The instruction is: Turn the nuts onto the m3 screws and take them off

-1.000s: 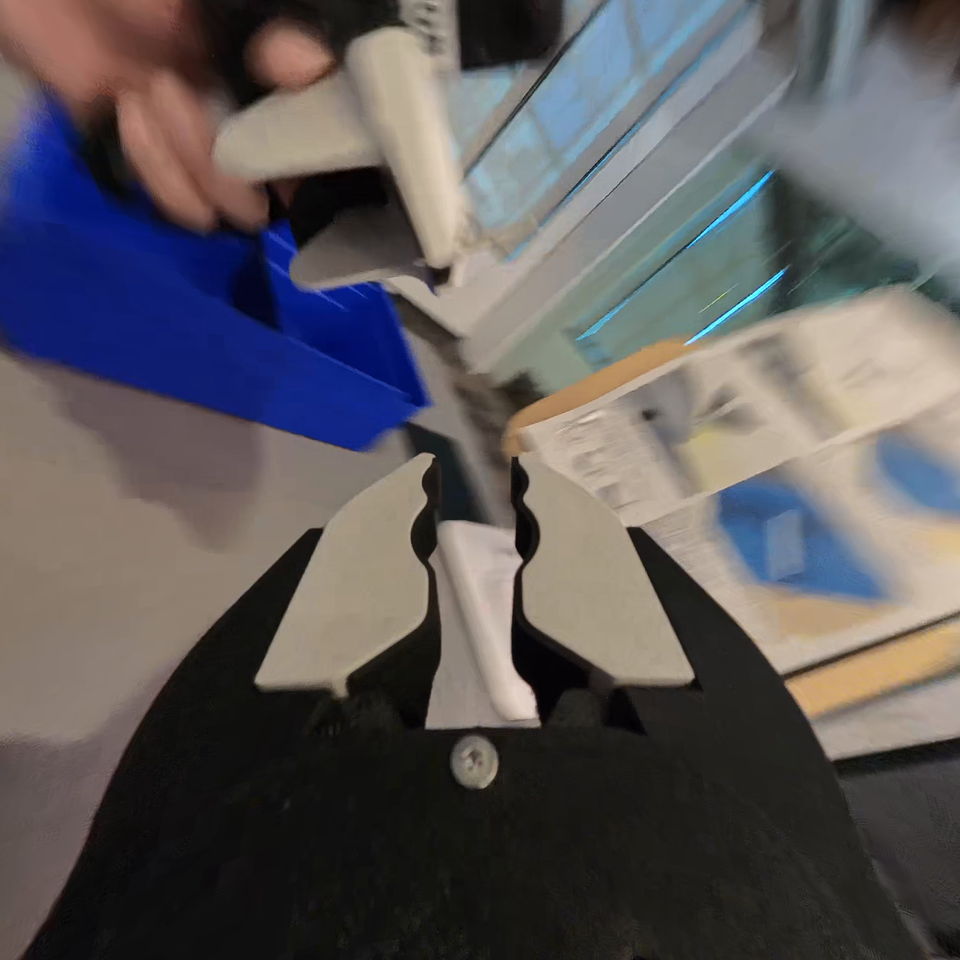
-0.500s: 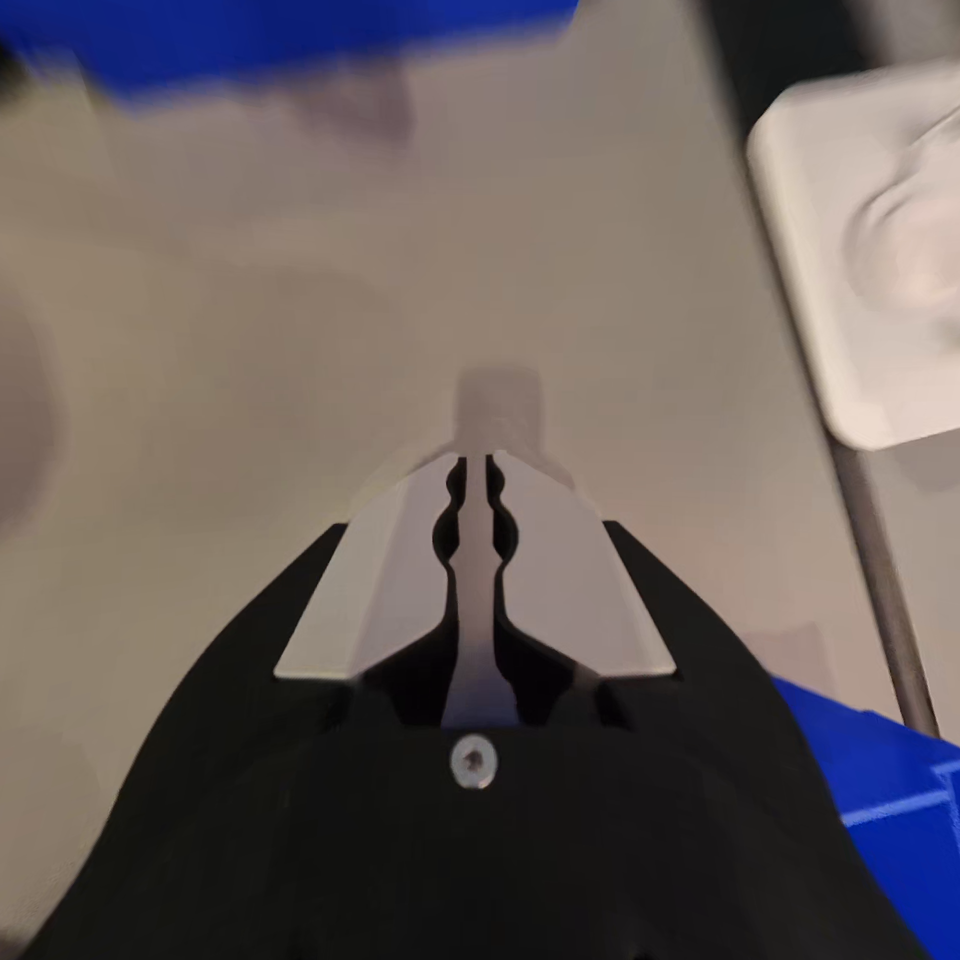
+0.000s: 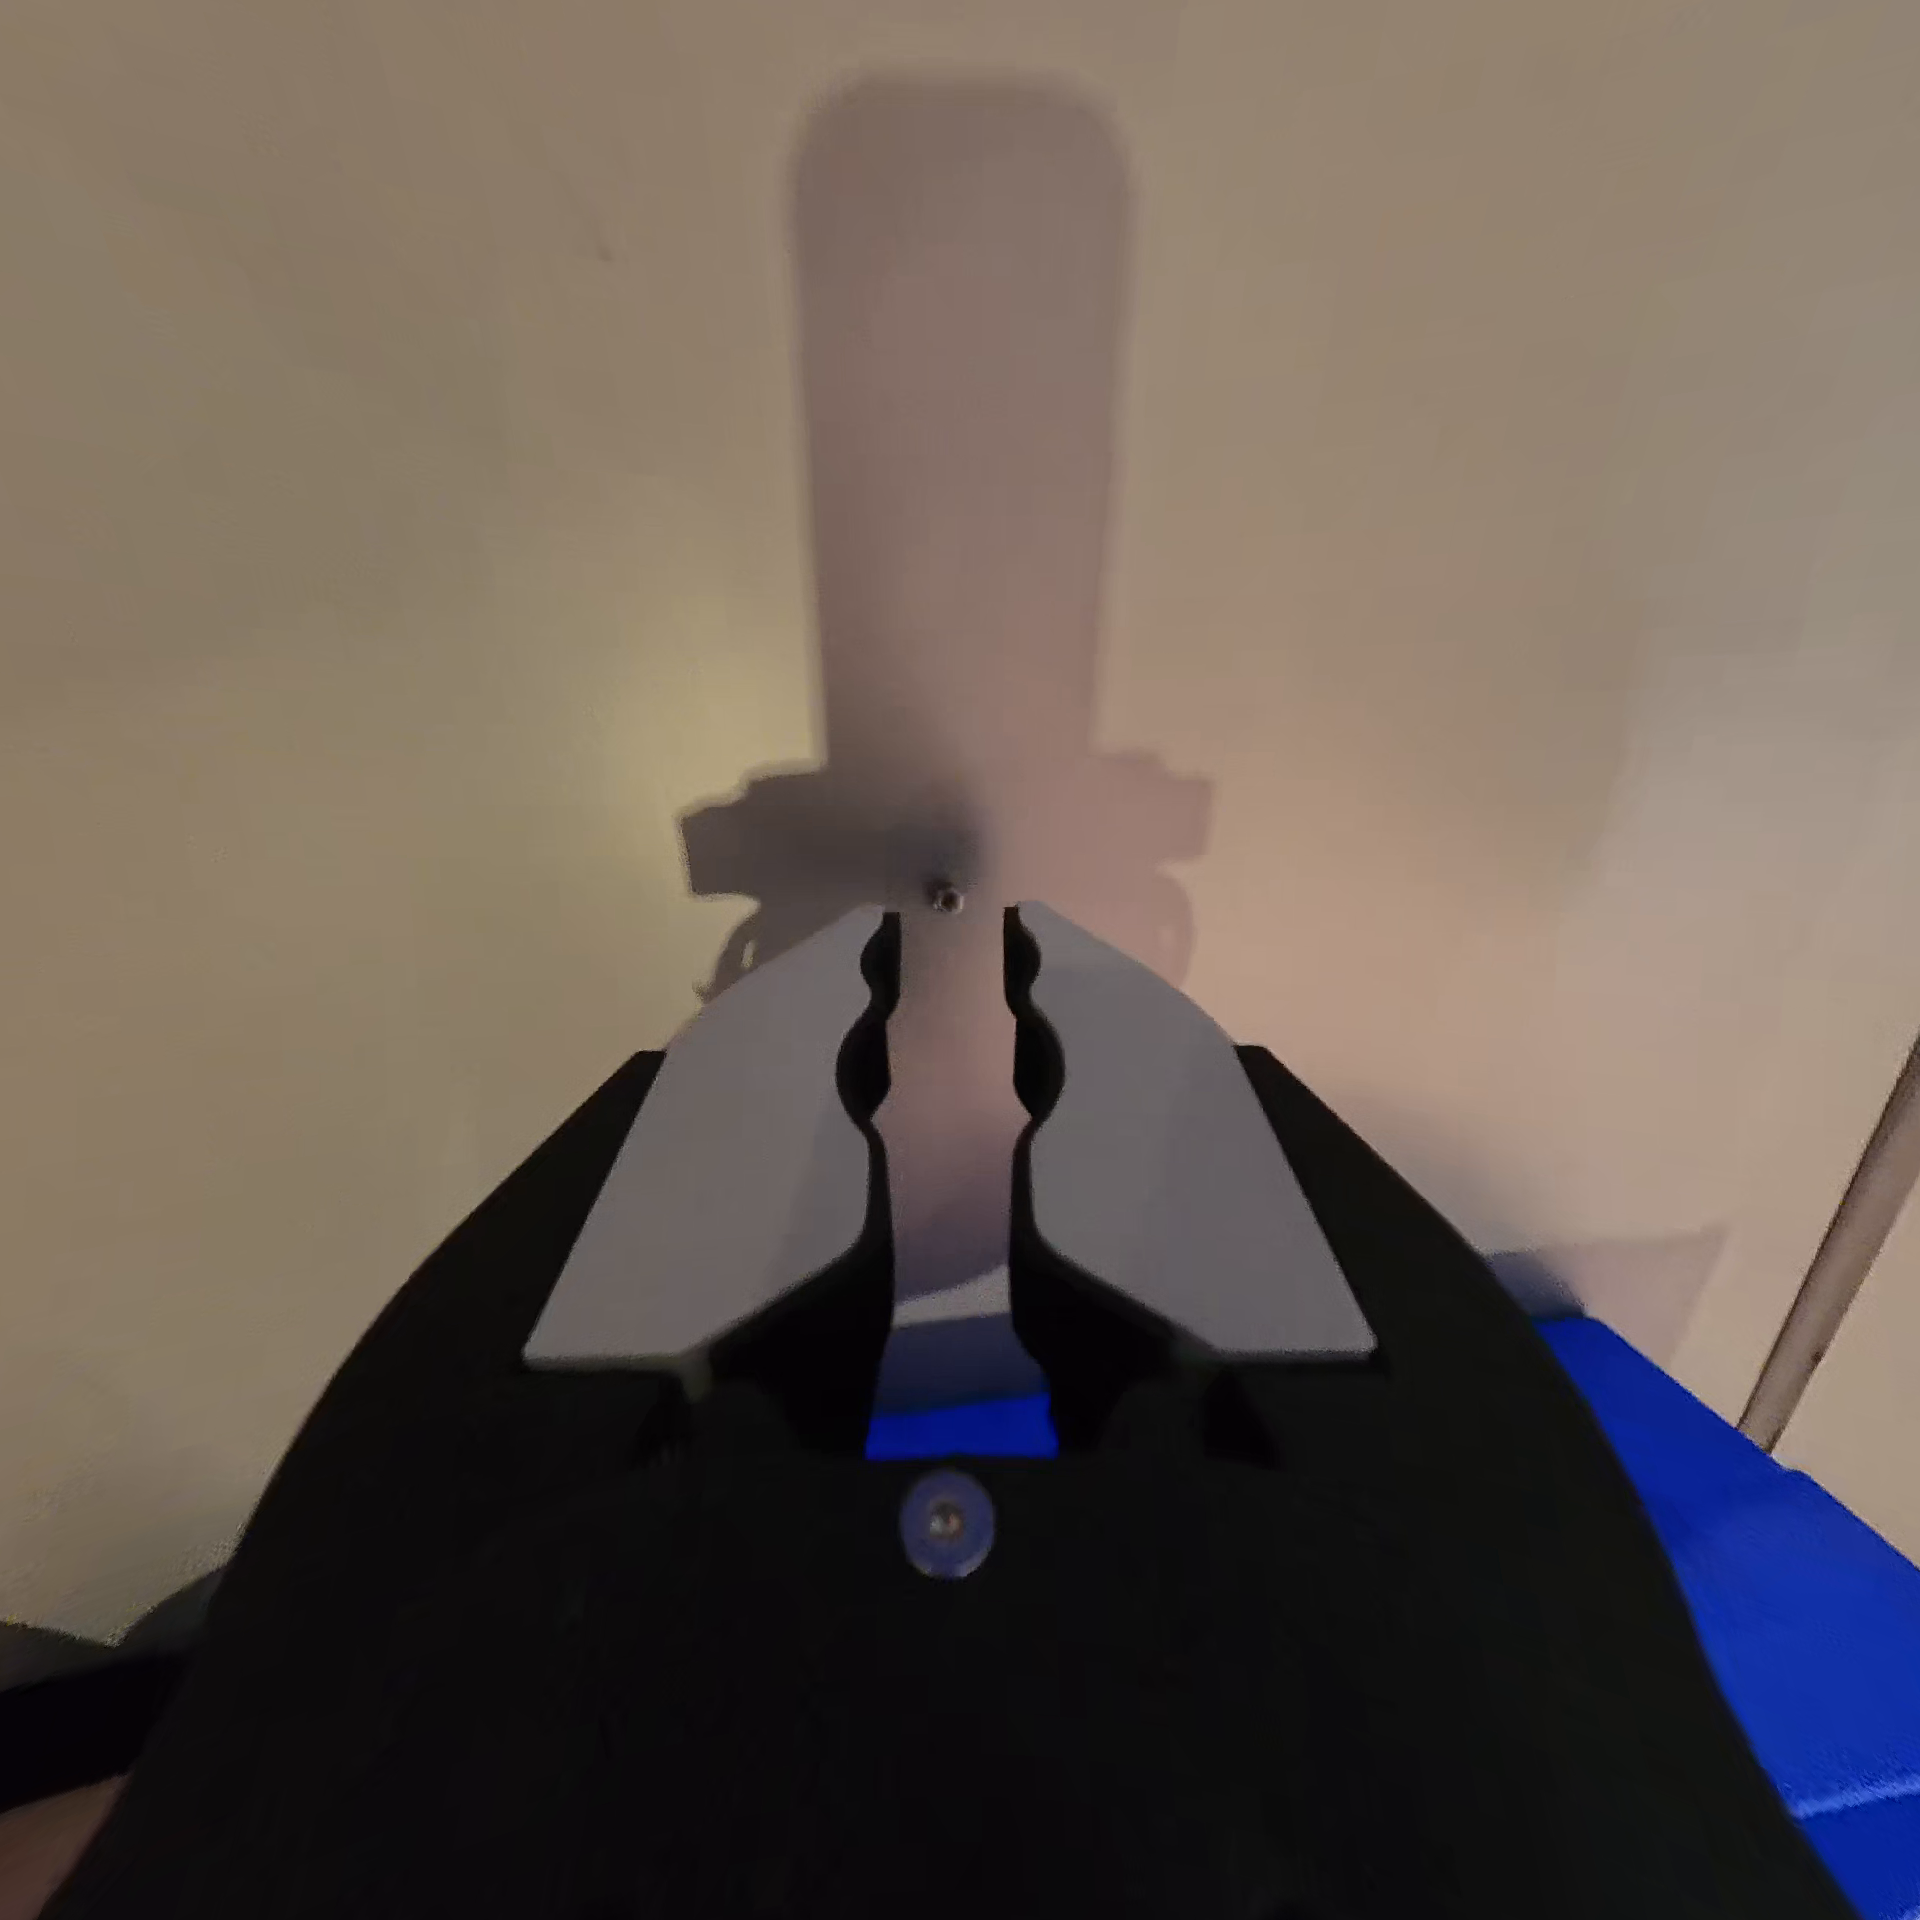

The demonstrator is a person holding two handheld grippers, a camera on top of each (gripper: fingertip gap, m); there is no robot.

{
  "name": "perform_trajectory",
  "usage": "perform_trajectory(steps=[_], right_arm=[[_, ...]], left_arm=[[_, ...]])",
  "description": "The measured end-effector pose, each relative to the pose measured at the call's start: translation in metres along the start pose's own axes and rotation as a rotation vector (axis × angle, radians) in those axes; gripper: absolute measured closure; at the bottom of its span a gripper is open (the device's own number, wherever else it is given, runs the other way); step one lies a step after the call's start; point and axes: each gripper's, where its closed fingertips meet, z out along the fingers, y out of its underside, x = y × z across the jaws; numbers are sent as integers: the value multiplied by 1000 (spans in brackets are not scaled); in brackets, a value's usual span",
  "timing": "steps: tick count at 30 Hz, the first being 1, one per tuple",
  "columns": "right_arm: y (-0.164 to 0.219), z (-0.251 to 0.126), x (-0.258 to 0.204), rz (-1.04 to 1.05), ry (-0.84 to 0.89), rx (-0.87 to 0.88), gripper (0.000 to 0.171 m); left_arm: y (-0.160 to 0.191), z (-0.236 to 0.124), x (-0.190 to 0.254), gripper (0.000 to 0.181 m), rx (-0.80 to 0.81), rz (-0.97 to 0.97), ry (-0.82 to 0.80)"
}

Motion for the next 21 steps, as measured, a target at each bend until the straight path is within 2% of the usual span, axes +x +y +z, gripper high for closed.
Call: perform_trajectory(steps=[7,21], right_arm=[[0,7,4,8,15,-17,149],[0,11,3,94,-90,18,157]], left_arm=[[-2,0,1,179,6,-4,13],[4,10,7,179,-26,-8,40]])
